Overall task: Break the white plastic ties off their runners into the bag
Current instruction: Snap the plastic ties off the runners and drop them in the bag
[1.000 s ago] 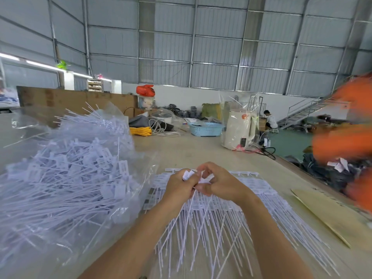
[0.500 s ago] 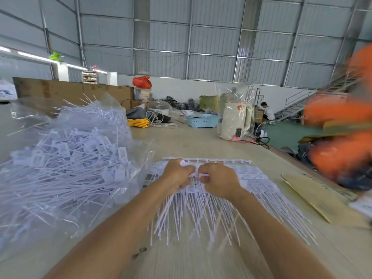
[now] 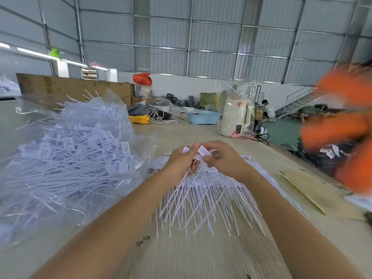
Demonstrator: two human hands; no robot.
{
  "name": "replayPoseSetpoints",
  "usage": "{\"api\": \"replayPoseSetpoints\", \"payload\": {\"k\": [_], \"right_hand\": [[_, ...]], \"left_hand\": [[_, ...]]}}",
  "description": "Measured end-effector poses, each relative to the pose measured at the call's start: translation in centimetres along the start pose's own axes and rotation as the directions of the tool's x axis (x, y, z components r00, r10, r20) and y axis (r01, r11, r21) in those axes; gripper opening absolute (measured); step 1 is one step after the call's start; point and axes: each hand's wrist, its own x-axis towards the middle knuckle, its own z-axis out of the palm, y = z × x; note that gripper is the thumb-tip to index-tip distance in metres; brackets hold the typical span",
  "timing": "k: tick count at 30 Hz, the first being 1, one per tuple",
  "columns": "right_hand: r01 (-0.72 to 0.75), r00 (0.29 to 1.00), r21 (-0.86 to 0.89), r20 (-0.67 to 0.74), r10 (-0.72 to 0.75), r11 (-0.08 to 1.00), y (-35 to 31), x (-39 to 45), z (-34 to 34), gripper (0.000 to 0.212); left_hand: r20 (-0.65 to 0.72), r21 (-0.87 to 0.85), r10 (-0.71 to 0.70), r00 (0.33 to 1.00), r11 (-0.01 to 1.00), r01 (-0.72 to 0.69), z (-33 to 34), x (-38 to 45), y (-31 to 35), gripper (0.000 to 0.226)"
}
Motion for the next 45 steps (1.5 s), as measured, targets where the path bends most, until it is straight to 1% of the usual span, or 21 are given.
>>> {"api": "replayPoseSetpoints", "payload": {"k": [2, 4, 6, 9, 11, 13, 14, 17, 21, 24, 29, 32, 33, 35, 36, 38, 40, 41, 42, 43, 45], "right_hand": [[-0.040, 0.999, 0.075, 0.024, 0.038, 0.996, -0.3, 0.0, -0.2, 0.035], [-0.083, 0.996, 0.073, 0.028, 0.082, 0.994, -0.1, 0.0, -0.2, 0.039], [-0.102, 0.995, 0.062, 0.019, 0.101, 0.993, 0.1, -0.2, -0.1, 0.039], [-0.106, 0.994, 0.121, 0.003, 0.106, 0.987, 0.6, -0.4, 0.3, 0.040], [-0.114, 0.991, 0.107, -0.052, 0.120, 0.988, 1.0, -0.4, 0.3, 0.030], [-0.114, 0.993, -0.028, -0.047, 0.113, 0.993, 1.4, -0.4, 0.0, 0.017], [-0.109, 0.994, -0.080, -0.018, 0.108, 0.991, 1.5, -0.5, -0.1, 0.020], [-0.117, 0.993, -0.034, 0.019, 0.118, 0.993, 1.5, -0.9, -0.1, 0.026], [-0.121, 0.992, -0.011, -0.018, 0.121, 0.993, 1.6, -1.0, 0.3, 0.024], [-0.115, 0.992, -0.049, -0.050, 0.113, 0.992, 1.8, -0.9, 0.5, 0.021], [-0.104, 0.992, -0.112, -0.082, 0.096, 0.988, 2.0, -0.7, 1.0, 0.014], [-0.106, 0.989, -0.246, -0.124, 0.077, 0.963, 1.9, -0.5, 0.9, 0.013], [-0.097, 0.989, -0.348, -0.135, 0.053, 0.933, 1.7, -0.5, 0.8, 0.013], [-0.067, 0.989, -0.566, -0.146, -0.020, 0.821, 0.9, -0.6, 0.5, 0.011], [-0.041, 0.985, -0.588, -0.158, -0.065, 0.808, 0.5, -0.6, 0.3, 0.009], [0.048, 0.978, -0.446, -0.160, -0.133, 0.894, -0.7, -0.5, -0.1, 0.005], [0.118, 0.969, -0.294, -0.176, -0.175, 0.948, -1.1, -0.2, -1.1, 0.014], [0.099, 0.963, -0.303, -0.212, -0.168, 0.948, -0.6, 0.0, -1.9, 0.016], [0.047, 0.956, -0.308, -0.262, -0.132, 0.950, 0.3, 0.2, -3.0, 0.016], [-0.033, 0.940, -0.244, -0.336, -0.052, 0.969, 1.7, 0.1, -4.2, 0.016], [-0.131, 0.880, 0.083, -0.449, 0.155, 0.988, 4.5, -0.2, -6.6, 0.016]], "left_hand": [[0.018, -0.002, -0.015, 1.000, 1.000, 0.015, 0.0, -0.2, 0.3, 0.043], [0.075, -0.014, -0.022, 0.997, 1.000, 0.024, 0.0, -0.5, 0.2, 0.046], [0.105, -0.016, 0.018, 0.994, 1.000, -0.017, 0.2, -0.7, -0.1, 0.040], [0.000, 0.014, 0.092, 0.996, 0.996, -0.092, 0.4, -0.7, -0.3, 0.022], [-0.066, 0.036, 0.126, 0.990, 0.992, -0.124, 0.6, -0.7, -0.3, 0.018], [-0.129, 0.016, 0.142, 0.981, 0.990, -0.141, 0.8, -0.5, -0.3, 0.022], [-0.156, 0.008, 0.149, 0.977, 0.989, -0.149, 0.9, -0.4, -0.3, 0.026], [-0.145, 0.012, 0.157, 0.977, 0.988, -0.157, 1.0, -0.4, -0.6, 0.025], [-0.090, 0.014, 0.148, 0.985, 0.989, -0.148, 0.8, -0.4, -0.6, 0.029], [-0.109, 0.094, 0.162, 0.981, 0.984, -0.152, 0.8, -0.4, -0.5, 0.031], [-0.109, 0.349, 0.261, 0.959, 0.913, -0.209, 0.7, -0.3, 0.0, 0.026], [-0.104, 0.350, 0.227, 0.968, 0.919, -0.178, 0.5, -0.5, 0.7, 0.028], [-0.105, 0.339, 0.207, 0.973, 0.927, -0.161, 0.5, -0.5, 1.1, 0.030], [-0.115, 0.328, 0.164, 0.980, 0.937, -0.118, 0.4, -0.9, 2.0, 0.035], [-0.120, 0.316, 0.141, 0.983, 0.944, -0.097, 0.4, -1.2, 2.7, 0.035], [-0.091, 0.280, 0.110, 0.990, 0.957, -0.081, 0.2, -2.2, 4.3, 0.033], [-0.007, 0.201, 0.094, 0.996, 0.975, -0.091, -0.4, -3.9, 6.7, 0.026], [0.043, 0.144, 0.100, 0.994, 0.984, -0.105, -1.1, -5.0, 8.2, 0.022], [0.086, 0.084, 0.128, 0.988, 0.987, -0.135, -2.0, -6.4, 9.8, 0.019], [0.117, 0.052, 0.193, 0.974, 0.978, -0.200, -3.4, -7.9, 11.4, 0.020], [0.084, 0.106, 0.401, 0.912, 0.907, -0.408, -6.9, -10.6, 14.7, 0.027]]}}
